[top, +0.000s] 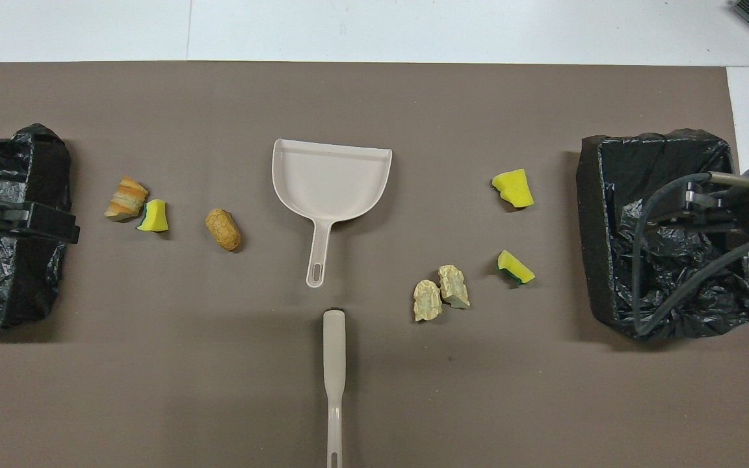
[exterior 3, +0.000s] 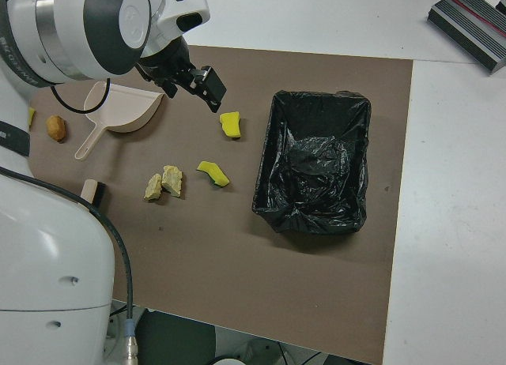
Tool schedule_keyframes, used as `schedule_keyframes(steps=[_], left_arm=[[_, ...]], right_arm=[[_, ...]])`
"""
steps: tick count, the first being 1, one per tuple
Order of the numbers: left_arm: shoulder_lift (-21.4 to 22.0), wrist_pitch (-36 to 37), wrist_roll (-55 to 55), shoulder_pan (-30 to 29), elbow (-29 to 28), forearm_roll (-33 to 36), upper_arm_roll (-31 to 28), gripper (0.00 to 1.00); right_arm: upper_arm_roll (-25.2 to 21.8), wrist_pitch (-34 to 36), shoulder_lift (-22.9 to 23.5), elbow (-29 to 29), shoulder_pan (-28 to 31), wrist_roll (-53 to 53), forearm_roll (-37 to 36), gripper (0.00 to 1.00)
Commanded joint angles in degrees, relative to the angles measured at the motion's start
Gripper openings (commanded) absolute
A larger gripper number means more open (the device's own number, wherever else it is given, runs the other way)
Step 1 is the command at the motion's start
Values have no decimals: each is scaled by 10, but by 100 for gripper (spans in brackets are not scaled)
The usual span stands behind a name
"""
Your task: Sweep and dump trash in bin
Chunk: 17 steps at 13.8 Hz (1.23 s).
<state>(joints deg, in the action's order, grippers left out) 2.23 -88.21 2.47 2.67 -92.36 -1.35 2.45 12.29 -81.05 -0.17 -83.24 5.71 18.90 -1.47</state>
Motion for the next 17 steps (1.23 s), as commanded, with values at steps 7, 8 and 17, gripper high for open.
schedule_keyframes(steps=[7,8,17], left_arm=[[71,-44,2,43,-147,-34,7,100],[100,-77,2,48,-202,-51,9,100],[232,-305,-162,307,-520,-96,10,100]], right_arm=[[5,-21,-6,-7,6,-16,14,100],[7,-29,-2,-8,4,-12,14,100],[7,-208,178,25,-177,191,-26,100]])
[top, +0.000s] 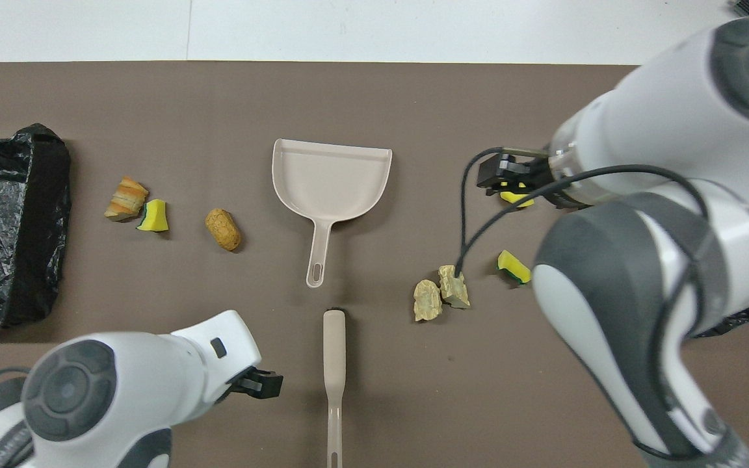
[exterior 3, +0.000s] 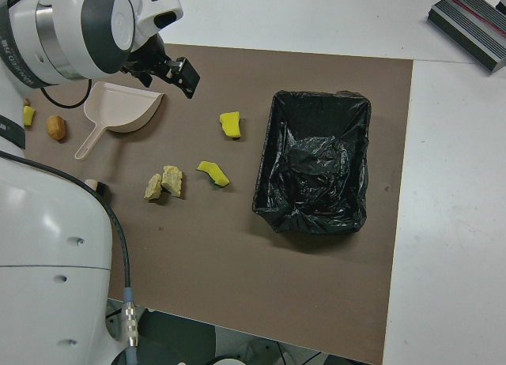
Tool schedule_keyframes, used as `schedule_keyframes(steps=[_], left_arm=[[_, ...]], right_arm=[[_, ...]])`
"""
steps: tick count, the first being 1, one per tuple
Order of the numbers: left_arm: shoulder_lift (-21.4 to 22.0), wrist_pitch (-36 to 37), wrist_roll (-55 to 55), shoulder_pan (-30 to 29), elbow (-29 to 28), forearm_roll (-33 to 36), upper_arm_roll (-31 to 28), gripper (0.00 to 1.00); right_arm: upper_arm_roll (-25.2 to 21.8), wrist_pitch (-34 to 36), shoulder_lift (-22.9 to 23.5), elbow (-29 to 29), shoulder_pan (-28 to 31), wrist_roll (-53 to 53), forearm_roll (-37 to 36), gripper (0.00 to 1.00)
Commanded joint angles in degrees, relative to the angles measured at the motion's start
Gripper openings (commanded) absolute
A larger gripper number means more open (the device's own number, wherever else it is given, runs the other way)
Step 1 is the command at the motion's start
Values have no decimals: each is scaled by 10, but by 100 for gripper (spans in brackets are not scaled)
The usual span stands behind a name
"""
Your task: Sweep and dump trash in bin
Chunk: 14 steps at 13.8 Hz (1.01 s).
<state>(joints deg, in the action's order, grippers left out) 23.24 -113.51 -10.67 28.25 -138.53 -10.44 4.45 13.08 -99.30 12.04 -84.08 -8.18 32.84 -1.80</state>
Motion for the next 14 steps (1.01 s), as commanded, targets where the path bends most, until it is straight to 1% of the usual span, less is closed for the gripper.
schedule_keyframes(steps=[1,3,4,5,7,9,10,13,14], left_arm=[[16,-97,-70,101,-84,-5,-10,100],[1,-214,-149,176,-136,-5,-10,100],[-12,-238,-168,199,-141,-5,-10,100],[-30,-249,-184,221,-142,-5,-8,100],[-70,-296,-224,255,-148,-5,-6,100],[-77,-307,-239,260,-149,-5,-6,100],[-77,-307,-249,260,-149,-5,-5,91],[-78,-307,-251,256,-149,-4,-4,70],[-76,-305,-252,252,-149,-4,-5,68]], right_arm=[[-1,-37,90,65,-67,74,-30,100],[-2,-53,147,104,-111,112,-50,100],[-3,-63,167,115,-132,135,-61,100],[-2,-74,182,117,-144,144,-63,100],[-7,-98,223,133,-184,168,-74,100],[-5,-108,244,142,-203,175,-87,100],[-2,-117,248,138,-208,174,-88,100],[0,-123,255,118,-226,175,-91,100],[0,-140,256,109,-232,175,-89,100]])
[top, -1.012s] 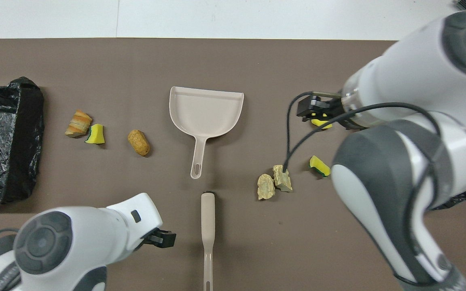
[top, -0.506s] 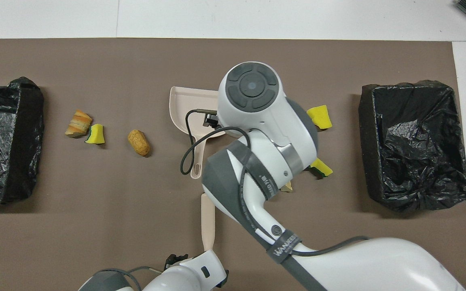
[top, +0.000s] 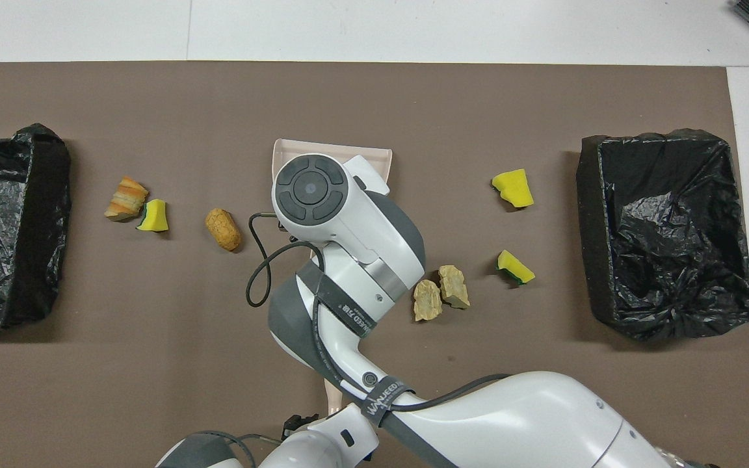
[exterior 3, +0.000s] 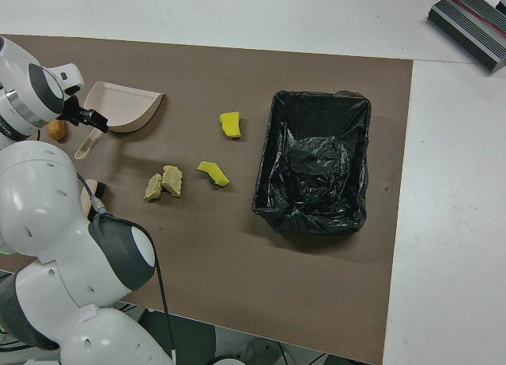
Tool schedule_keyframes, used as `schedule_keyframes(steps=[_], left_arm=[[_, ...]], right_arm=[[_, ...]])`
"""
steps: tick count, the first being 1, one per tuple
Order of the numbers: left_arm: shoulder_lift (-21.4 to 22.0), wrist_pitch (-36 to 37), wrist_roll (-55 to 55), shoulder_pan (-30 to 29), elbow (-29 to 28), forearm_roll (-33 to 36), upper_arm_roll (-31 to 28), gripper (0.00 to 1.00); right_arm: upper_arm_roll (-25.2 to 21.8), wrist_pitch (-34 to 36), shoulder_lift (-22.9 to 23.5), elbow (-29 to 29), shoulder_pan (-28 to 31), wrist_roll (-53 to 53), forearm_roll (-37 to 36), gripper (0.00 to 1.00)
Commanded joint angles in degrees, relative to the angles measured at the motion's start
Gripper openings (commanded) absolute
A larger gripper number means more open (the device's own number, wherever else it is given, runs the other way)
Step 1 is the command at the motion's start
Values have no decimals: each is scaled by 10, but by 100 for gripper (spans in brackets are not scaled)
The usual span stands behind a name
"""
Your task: Sweep and dump trash in bin
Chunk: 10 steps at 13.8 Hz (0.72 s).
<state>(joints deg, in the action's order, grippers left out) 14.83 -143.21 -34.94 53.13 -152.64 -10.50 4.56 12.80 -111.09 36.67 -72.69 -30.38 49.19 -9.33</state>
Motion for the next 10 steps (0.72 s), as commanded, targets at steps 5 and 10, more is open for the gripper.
schedule_keyframes(steps=[5,10], left_arm=[[16,-1,-13,-1,-6,-3,-6,66],[27,19,-12,-17,-5,1,-7,8]], right_arm=[[3,-54,3,-53,-11,8,-20,100],[3,-62,-2,-68,-9,11,-19,26]])
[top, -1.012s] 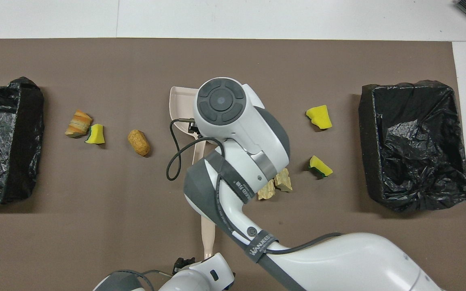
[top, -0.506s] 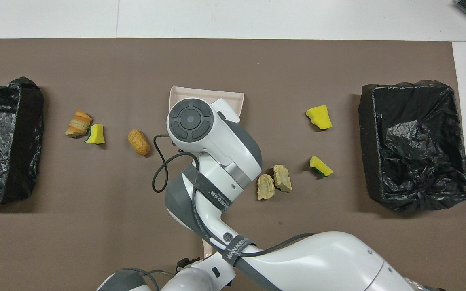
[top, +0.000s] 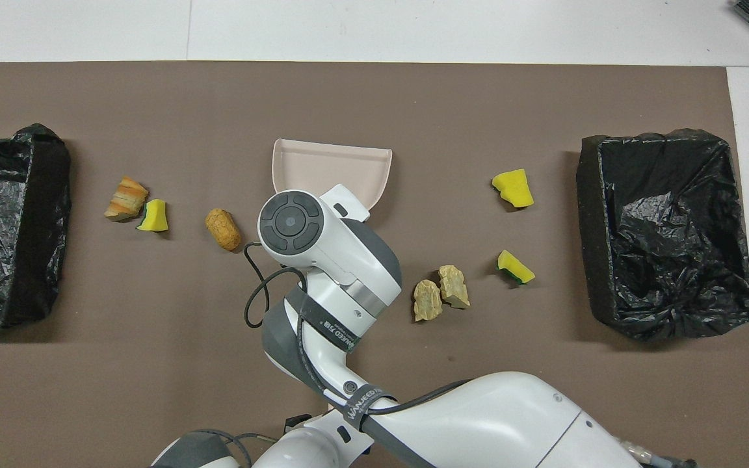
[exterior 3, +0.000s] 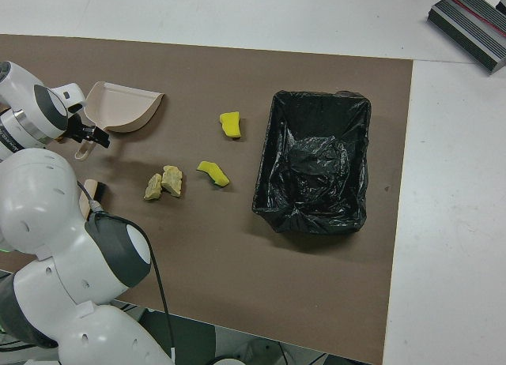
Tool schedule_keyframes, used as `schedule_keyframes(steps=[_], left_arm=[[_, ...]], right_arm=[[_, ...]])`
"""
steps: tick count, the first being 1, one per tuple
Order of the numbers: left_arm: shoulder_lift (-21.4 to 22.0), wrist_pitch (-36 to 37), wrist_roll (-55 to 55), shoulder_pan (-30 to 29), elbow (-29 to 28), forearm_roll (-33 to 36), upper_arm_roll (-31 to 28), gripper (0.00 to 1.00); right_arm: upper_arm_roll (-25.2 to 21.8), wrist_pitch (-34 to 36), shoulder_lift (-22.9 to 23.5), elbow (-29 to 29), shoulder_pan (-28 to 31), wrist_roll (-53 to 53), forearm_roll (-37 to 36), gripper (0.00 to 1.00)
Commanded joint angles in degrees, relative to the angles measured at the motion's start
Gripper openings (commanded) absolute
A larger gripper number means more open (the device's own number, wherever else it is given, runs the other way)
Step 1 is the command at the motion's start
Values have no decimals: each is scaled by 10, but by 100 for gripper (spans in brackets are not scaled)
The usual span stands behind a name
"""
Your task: Sweep and dump trash in bin
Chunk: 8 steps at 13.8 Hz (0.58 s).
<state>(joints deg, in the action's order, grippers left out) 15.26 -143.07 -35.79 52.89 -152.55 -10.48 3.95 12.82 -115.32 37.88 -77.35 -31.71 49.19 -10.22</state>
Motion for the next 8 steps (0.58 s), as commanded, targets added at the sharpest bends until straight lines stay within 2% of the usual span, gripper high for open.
schedule_keyframes(steps=[1,3,6,8], left_arm=[[31,30,-2,-29,-4,7,-1,0],[43,53,-2,-38,-3,14,-2,0],[65,90,-2,-49,-4,22,-1,0],[93,131,-3,-67,-6,34,0,0]], right_arm=[[3,-19,-14,-22,3,11,-10,16],[3,-23,-14,-19,3,13,-11,0],[4,-27,-26,-18,12,2,-9,0],[4,-27,-39,-18,20,-42,-11,0]])
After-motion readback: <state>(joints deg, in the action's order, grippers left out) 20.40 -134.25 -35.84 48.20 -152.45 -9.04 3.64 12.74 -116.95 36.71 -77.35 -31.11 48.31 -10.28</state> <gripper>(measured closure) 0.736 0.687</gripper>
